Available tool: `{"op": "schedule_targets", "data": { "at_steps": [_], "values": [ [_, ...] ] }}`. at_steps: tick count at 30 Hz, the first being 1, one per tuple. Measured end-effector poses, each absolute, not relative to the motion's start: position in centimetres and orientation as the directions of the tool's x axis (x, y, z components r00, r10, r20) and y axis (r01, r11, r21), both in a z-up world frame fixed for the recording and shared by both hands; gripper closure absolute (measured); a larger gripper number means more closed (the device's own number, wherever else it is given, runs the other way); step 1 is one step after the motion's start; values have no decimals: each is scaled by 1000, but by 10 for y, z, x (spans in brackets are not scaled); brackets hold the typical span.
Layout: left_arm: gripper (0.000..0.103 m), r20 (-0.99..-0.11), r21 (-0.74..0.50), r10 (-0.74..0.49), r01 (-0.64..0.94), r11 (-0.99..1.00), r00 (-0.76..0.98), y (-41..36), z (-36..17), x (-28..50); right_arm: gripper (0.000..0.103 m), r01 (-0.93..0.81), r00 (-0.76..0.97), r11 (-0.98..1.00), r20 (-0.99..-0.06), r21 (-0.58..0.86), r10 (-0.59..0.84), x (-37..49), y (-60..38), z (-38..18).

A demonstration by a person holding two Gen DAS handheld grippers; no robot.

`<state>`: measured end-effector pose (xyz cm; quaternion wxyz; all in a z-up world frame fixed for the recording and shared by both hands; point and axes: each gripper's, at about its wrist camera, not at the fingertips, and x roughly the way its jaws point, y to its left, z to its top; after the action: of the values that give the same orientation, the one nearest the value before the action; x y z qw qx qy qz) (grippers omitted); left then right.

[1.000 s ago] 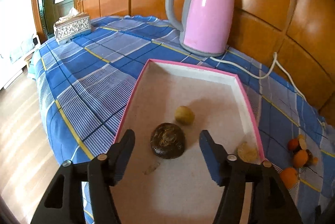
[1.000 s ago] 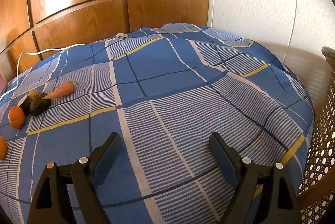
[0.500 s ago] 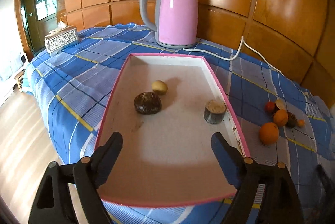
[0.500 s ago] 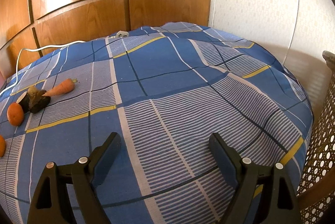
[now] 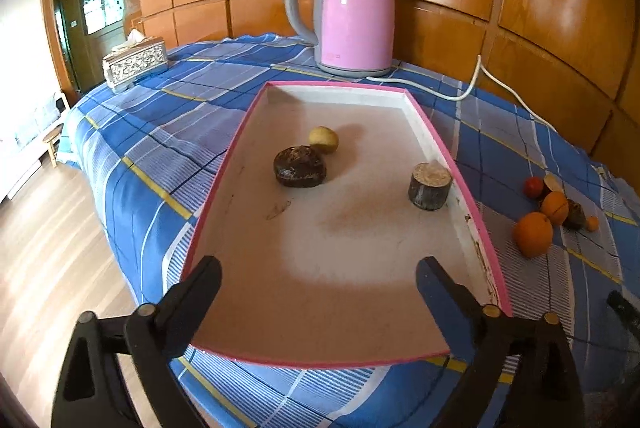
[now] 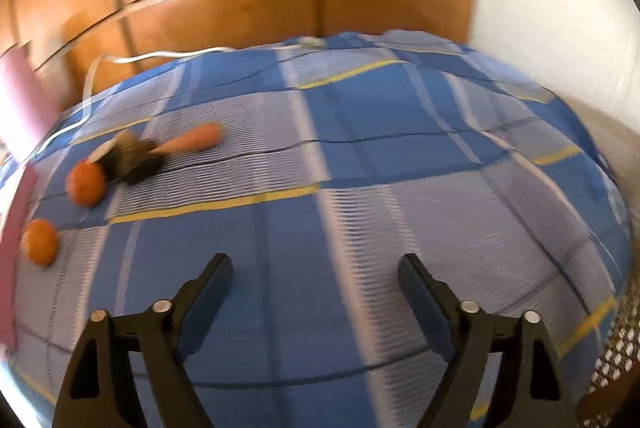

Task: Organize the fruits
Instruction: 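Move the right gripper to the carrot and grasp it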

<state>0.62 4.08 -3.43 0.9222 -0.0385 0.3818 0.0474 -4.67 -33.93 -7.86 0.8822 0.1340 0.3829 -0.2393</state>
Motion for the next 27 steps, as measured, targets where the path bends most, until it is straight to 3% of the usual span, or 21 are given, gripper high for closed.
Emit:
{"op": "schedule_targets", "data": {
  "at_steps": [2,5,17,25,27],
  "values": [
    [3,-708,-34,66,-127,991,704,42,-35,7,46,463,611,884,-747,68,-262,-36,-333,-76],
    [3,-707,-38,75,-144,989,703,46,-34,7,66,400,626,906,-763,141,-158,-16,-333,-71],
    [0,-711,-33,118,-201,979,694,58,-36,11,66,470,634,815,-772,338,-46,58,-362,-64],
    [0,-703,-14,113,-173,985,703,54,-36,13,66,449,627,844,-776,291,-66,87,-354,-64],
    [0,-703,-14,104,-160,987,703,53,-37,13,72,434,612,854,-789,286,-47,95,-352,-67]
  ]
}}
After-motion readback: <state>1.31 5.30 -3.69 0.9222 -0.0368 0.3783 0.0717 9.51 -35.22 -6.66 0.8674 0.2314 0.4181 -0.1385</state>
